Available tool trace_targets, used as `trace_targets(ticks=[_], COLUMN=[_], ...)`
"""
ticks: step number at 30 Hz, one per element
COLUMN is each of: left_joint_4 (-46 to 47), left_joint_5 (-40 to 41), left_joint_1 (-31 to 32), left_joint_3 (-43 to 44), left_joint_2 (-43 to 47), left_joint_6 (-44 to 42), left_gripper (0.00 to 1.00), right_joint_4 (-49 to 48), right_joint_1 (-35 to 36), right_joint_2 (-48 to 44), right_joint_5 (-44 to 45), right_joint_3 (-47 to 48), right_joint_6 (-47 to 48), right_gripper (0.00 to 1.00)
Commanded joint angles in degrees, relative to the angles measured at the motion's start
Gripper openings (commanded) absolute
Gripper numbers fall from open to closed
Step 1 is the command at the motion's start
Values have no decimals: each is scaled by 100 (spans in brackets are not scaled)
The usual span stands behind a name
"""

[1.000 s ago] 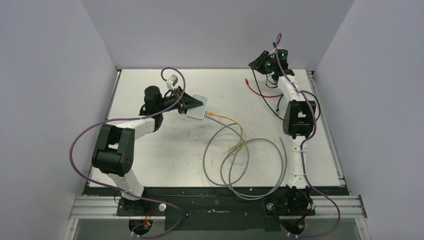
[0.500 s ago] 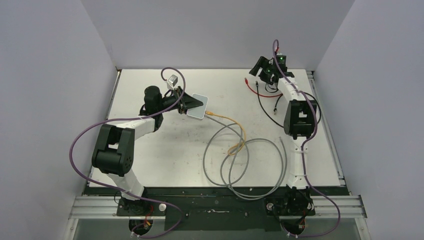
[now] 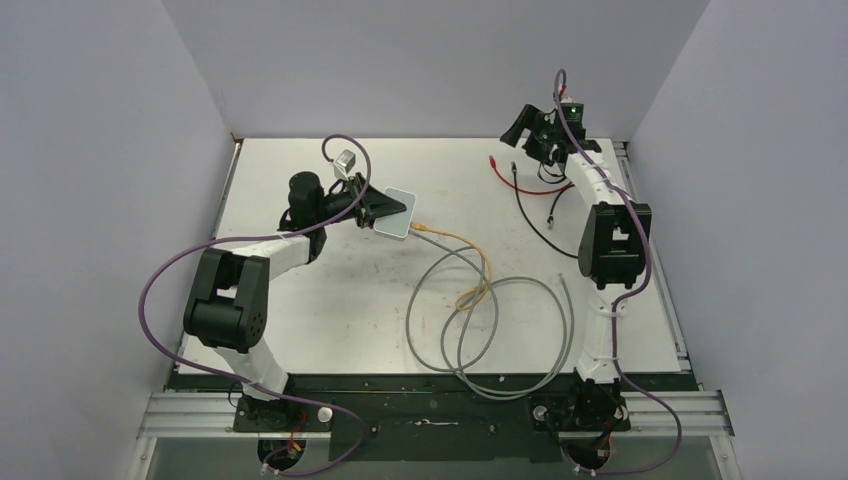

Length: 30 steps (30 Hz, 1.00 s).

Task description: Pull the plug from the switch port

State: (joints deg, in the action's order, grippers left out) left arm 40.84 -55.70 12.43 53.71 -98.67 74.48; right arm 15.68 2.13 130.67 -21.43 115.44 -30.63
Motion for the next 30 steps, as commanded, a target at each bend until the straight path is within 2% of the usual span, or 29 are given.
trace_targets(ticks=[1, 18, 23, 30], left_joint_4=[-169, -1867, -2637, -3099], left_joint_5=[84, 397, 532, 668], left_joint_1=[-34, -267, -291, -346], left_joint_3=[79, 157, 317, 342], left_joint_2=[217, 307, 335, 371], left_joint_6=[-302, -1243, -1690, -1858], left_gripper=[0, 0, 0, 0], right_joint_4=[-160, 38, -85, -671], right_joint_1=[-4, 155, 310, 694], right_joint_2=[-540, -1436, -1555, -1850], right_joint_5=[-382, -1530, -1964, -2515], right_joint_3=[-440, -2048, -2356, -3007], right_joint_6=[-65, 10, 12, -87], right_gripper=[93, 90, 90, 90])
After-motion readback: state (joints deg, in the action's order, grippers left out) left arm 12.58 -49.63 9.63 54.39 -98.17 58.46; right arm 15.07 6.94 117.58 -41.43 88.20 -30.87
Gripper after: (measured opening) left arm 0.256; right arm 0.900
